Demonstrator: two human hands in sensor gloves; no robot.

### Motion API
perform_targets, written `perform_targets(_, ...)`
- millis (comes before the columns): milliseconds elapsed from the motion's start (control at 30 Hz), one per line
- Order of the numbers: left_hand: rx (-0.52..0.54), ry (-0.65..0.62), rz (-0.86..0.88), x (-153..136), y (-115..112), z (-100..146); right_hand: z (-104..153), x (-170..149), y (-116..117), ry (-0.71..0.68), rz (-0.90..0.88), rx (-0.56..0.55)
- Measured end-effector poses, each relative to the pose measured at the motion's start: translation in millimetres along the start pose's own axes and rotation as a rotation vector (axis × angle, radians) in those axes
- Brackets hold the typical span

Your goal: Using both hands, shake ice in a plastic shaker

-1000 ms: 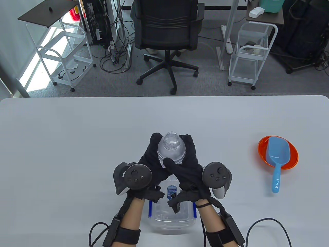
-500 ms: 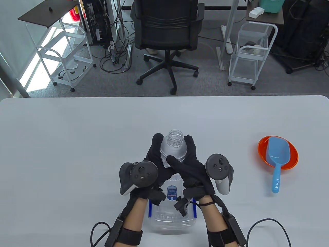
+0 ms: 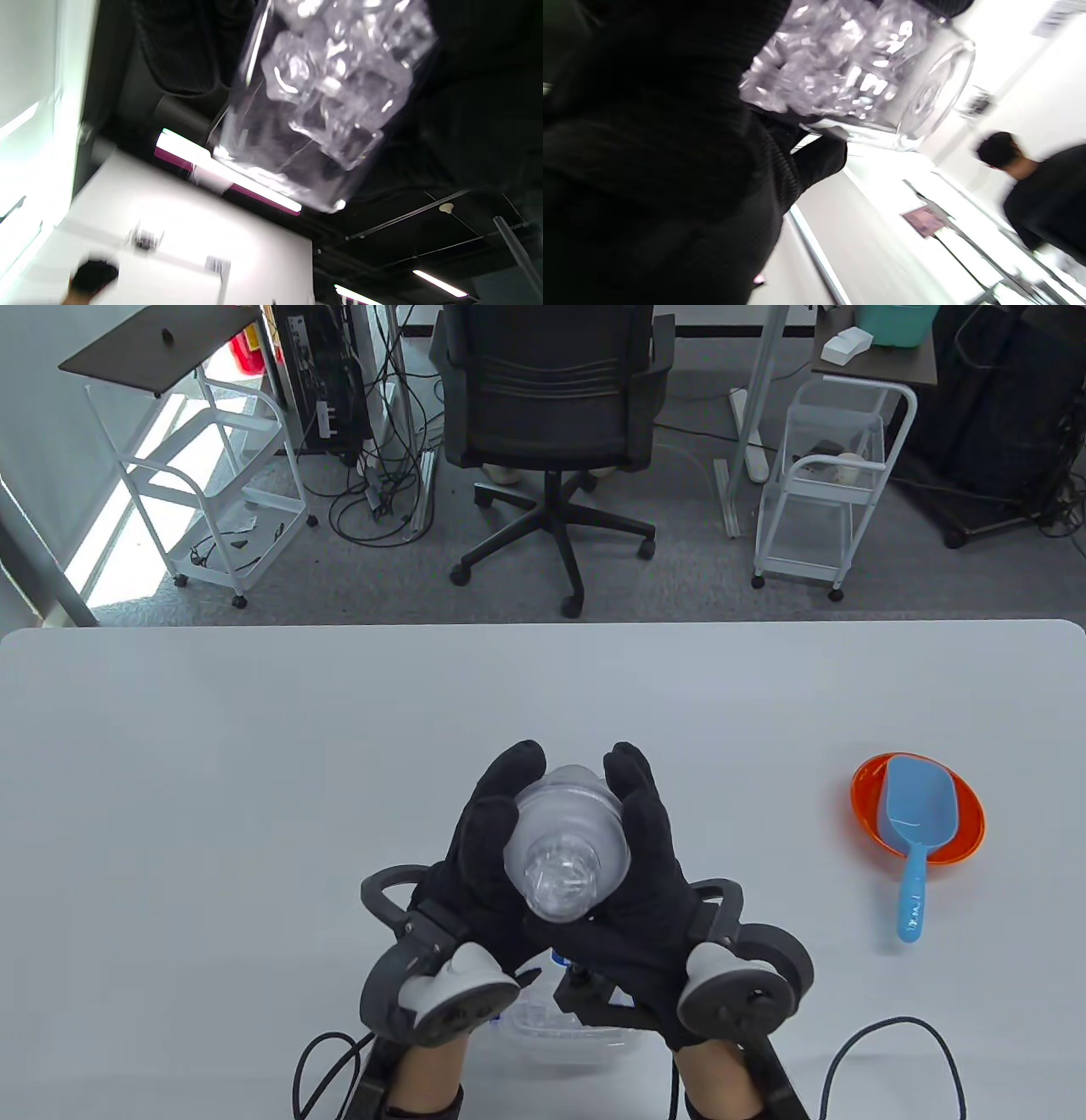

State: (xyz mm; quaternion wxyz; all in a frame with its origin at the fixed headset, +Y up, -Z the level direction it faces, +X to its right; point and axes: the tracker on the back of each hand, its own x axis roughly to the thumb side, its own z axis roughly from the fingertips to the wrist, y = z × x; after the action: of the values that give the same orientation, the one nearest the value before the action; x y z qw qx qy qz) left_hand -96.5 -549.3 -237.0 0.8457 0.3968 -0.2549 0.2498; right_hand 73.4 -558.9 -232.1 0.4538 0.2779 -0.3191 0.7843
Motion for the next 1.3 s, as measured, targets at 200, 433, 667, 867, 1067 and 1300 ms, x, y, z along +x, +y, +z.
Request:
perform_targets(200, -0.429, 0.353, 0.201, -54.1, -84.8, 26.2, 27.6, -100.7, 49.7, 0.536, -0.369, 0.201)
perform_targets(433, -0.306, 0.273, 0.183, -35.9, -53.9, 9.4, 7.6, -74.0, 33.0, 0.433, -0.388, 0.186)
perform_targets(667, -0.461, 0.346, 0.114, -31.0, -58.9, 8.3, 12.7, -79.8, 34.6, 0.503, -0.266, 0.282)
perform_targets(867, -0.459, 0.365, 0.222, -41.5, -67.1, 10.9, 13.2, -83.7, 37.3, 0.540, -0.333, 0.263)
perform_targets(1067, 0.163, -0.087, -0.109, 32.7, 28.3, -1.2, -6.6, 29.0, -16.9, -0.161, -0.080, -0.008)
perform_targets(1300, -0.004, 0.008, -0.048, -0.1, -8.5, 2.0, -1.2, -2.9, 3.3, 0.002, -0.026, 0.020)
